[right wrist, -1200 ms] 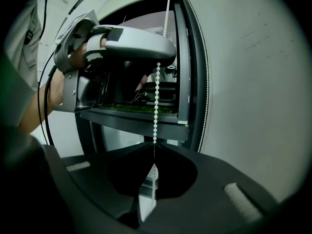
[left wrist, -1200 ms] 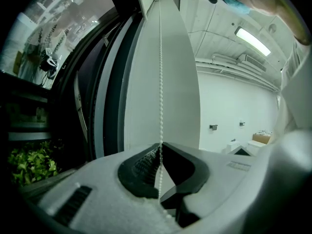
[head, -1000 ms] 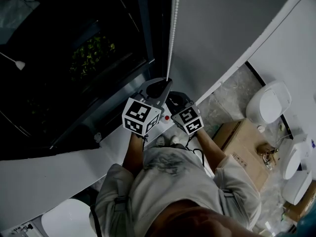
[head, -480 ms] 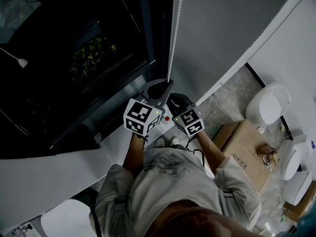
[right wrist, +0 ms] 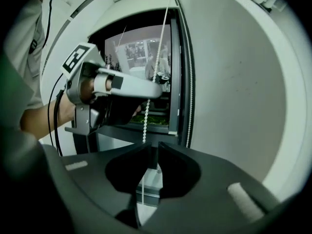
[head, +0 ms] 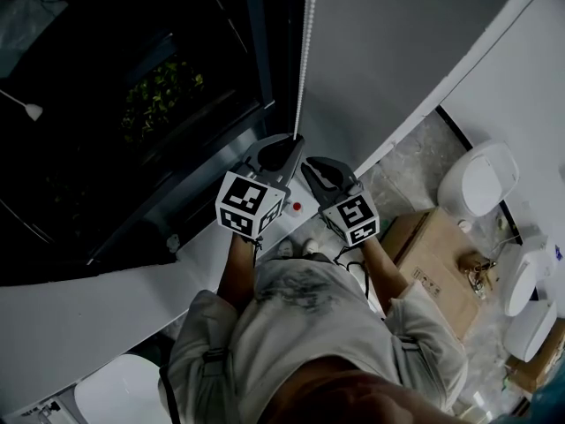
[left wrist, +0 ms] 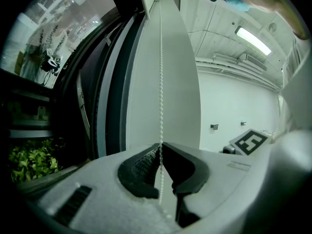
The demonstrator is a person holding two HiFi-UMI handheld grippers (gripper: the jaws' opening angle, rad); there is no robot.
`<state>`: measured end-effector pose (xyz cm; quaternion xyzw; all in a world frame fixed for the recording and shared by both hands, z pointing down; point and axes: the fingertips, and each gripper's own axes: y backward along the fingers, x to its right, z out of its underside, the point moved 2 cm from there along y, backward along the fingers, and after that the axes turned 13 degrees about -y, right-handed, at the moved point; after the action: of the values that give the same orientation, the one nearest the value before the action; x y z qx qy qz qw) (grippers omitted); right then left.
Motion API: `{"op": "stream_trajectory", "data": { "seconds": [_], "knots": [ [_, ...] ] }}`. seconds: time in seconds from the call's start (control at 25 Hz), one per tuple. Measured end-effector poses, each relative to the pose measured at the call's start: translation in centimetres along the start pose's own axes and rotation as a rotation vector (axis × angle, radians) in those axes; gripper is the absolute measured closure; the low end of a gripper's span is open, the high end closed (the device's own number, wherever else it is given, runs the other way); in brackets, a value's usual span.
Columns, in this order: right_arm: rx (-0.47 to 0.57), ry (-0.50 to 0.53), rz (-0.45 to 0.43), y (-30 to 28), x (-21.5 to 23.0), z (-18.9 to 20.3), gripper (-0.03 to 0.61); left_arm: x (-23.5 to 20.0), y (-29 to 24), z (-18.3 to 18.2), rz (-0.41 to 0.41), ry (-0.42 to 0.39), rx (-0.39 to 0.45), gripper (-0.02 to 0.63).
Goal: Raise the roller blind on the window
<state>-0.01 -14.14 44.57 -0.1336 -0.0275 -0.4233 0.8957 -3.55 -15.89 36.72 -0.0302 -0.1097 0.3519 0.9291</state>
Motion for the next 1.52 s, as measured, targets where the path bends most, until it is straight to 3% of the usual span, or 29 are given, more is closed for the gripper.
{"op": "stream_trajectory", "data": {
  "seconds": [0.24, 0.48, 0.76, 0.96, 1.12, 1.52],
  "knots": [
    [0.112, 0.005, 0.04, 2.8, 1.0, -6.1, 0.518, 0.0, 0.1, 0.0, 0.003, -0.002, 0.001, 0.589],
    [0.202, 0.059, -0.02, 3.4, -0.7, -12.3, 0.512, 0.2, -0.1, -0.1, 0.007, -0.002, 0.004, 0.589],
    [0.262, 0.083, -0.1, 3.3, -2.7, -17.0, 0.5, 0.4, -0.3, -0.1, 0.007, -0.01, 0.001, 0.589],
    [0.261, 0.114, -0.132, 2.3, -3.5, -18.5, 0.492, 0.6, -0.6, -0.1, 0.011, -0.009, 0.002, 0.589],
    [0.268, 0.107, -0.115, 1.9, -3.3, -18.6, 0.552, 0.6, -0.5, -0.1, 0.011, -0.007, 0.007, 0.589],
    [0.294, 0.103, -0.094, 1.6, -3.3, -18.4, 0.555, 0.3, -0.5, 0.2, 0.012, -0.003, 0.007, 0.589]
  ]
}}
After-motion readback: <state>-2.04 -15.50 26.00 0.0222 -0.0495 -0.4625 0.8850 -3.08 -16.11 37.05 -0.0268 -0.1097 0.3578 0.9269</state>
